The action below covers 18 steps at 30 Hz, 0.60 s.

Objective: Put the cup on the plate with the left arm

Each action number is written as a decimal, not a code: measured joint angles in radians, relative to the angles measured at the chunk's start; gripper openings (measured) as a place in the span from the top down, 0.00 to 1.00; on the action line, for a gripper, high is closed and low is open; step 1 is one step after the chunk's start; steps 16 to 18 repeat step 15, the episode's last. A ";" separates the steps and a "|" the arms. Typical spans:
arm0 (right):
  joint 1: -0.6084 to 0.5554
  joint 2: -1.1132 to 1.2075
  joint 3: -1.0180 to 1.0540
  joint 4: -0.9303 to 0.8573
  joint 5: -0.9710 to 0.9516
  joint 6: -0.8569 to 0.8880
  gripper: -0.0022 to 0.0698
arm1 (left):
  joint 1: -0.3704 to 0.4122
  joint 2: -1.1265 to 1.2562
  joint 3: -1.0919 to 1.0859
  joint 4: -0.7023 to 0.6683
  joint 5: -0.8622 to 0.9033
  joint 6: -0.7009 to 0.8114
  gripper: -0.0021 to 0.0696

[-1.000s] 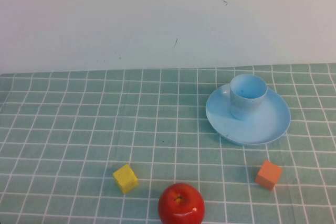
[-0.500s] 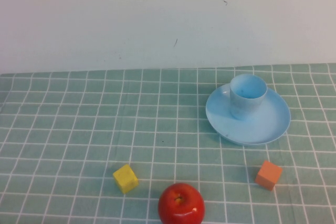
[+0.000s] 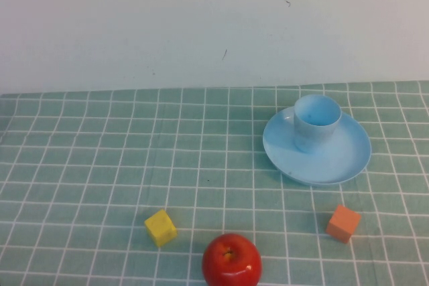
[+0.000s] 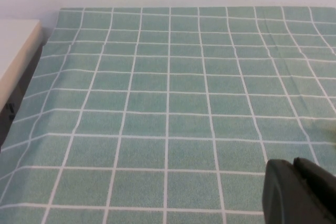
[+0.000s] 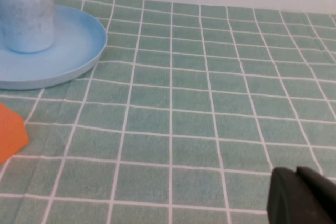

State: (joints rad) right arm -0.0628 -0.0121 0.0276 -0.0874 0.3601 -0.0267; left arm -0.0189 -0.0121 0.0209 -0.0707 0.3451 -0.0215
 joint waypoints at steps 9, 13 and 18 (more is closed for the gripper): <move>0.000 0.000 0.000 0.000 0.000 0.000 0.97 | 0.000 0.000 0.000 0.000 0.000 0.006 0.97; 0.000 0.000 0.000 0.000 0.000 0.000 0.97 | 0.000 0.000 0.000 0.000 0.000 0.007 0.97; 0.000 0.000 0.000 0.000 0.000 0.000 0.97 | 0.000 0.000 0.000 0.000 0.000 0.008 0.97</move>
